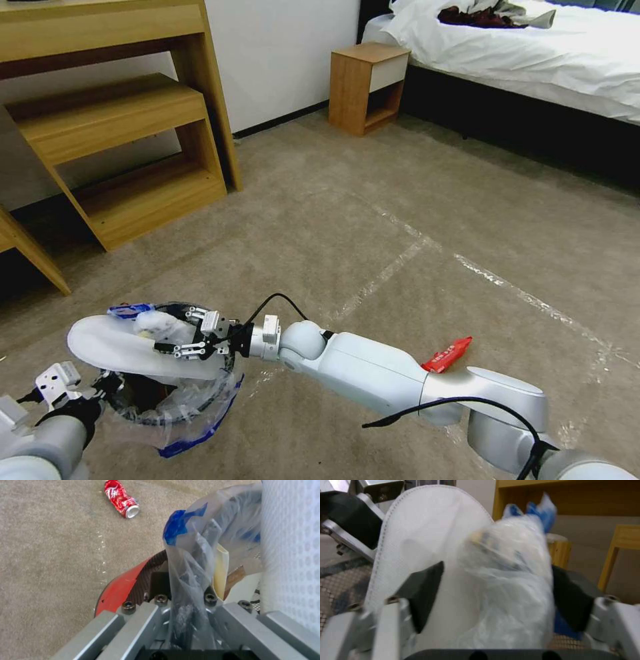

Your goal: Pick up the trash bin and place the garbage on the floor into it.

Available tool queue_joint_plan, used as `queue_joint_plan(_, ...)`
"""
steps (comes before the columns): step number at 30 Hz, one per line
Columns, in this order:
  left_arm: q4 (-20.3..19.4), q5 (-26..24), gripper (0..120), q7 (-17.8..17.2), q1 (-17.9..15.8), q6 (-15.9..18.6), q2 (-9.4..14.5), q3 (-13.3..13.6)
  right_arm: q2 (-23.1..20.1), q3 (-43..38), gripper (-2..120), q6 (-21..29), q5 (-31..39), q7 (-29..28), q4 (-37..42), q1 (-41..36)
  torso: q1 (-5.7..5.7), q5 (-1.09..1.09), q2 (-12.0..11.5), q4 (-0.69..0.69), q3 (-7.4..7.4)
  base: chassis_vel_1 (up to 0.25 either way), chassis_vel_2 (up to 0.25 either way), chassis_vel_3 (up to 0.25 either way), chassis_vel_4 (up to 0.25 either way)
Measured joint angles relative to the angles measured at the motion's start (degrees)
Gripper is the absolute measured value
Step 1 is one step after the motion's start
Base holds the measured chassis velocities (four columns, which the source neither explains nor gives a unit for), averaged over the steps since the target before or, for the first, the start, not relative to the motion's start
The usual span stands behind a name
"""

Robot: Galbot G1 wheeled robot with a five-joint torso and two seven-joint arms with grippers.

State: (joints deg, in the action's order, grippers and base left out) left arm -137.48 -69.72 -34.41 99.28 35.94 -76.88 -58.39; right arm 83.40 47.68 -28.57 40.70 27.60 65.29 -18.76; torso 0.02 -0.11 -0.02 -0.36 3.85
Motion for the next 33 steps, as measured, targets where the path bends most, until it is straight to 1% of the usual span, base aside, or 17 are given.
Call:
queue_joint_plan(1, 0.0, -0.1, 0, 0.0, 0.0, 0.0, 0.1, 0.0, 0.0, 0.0, 84, 0.0, 0.0, 0.0, -0.1, 0.1, 0.0, 0.0, 0.0, 0.0, 0.0, 0.0, 0.0, 0.0, 0.0)
queue_joint_plan(2, 0.0, -0.1, 0, 0.0, 0.0, 0.0, 0.1, 0.0, 0.0, 0.0, 84, 0.0, 0.0, 0.0, -0.1, 0.1, 0.0, 0.0, 0.0, 0.0, 0.0, 0.0, 0.0, 0.0, 0.0)
queue_joint_plan(5, 0.1, -0.1, 0, -0.1, -0.2, 0.0, 0.1, 0.0, 0.0, 0.2, 96, 0.0, 0.1, 0.1, -0.3, 0.5, 0.0, 0.0, 0.0, 0.0, 0.0, 0.0, 0.0, 0.0, 0.0)
queue_joint_plan(8, 0.2, -0.1, 0, -0.1, -0.2, 0.0, 0.2, 0.0, 0.0, 0.3, 99, 0.0, 0.2, 0.1, -0.3, 0.6, 0.0, 0.0, 0.0, 0.0, 0.0, 0.0, 0.0, 0.0, 0.0)
queue_joint_plan(14, 0.3, -0.2, 0, -0.2, -0.2, 0.0, 0.4, 0.0, -0.2, 0.3, 100, 0.0, 0.5, 0.0, -0.1, 1.2, 0.0, 0.0, 0.0, 0.0, 0.0, 0.0, 0.0, 0.0, 0.0)
queue_joint_plan(27, 0.3, -0.2, 0, -0.3, -0.2, 0.0, 0.5, 0.0, -2.0, -0.4, 100, -0.1, 1.5, -1.3, 2.0, 3.4, 0.0, 0.0, 0.0, 0.0, 0.0, 0.0, 0.0, 0.0, 0.0)
queue_joint_plan(31, 0.4, -0.2, 0, -0.3, -0.2, 0.0, 0.5, 0.0, -2.9, -2.5, 100, 0.3, 2.3, -1.8, 4.4, 4.2, 0.0, 0.01, 0.0, 0.0, 0.0, 0.0, 0.0, 0.0, 0.0)
queue_joint_plan(33, 0.5, -0.6, 0, -0.6, -0.3, 0.0, 0.7, -0.3, -4.8, -5.1, 100, 1.2, 3.2, -2.2, 8.9, 5.4, 0.0, 0.0, 0.0, 0.0, 0.0, 0.0, 0.0, 0.0, 0.0)
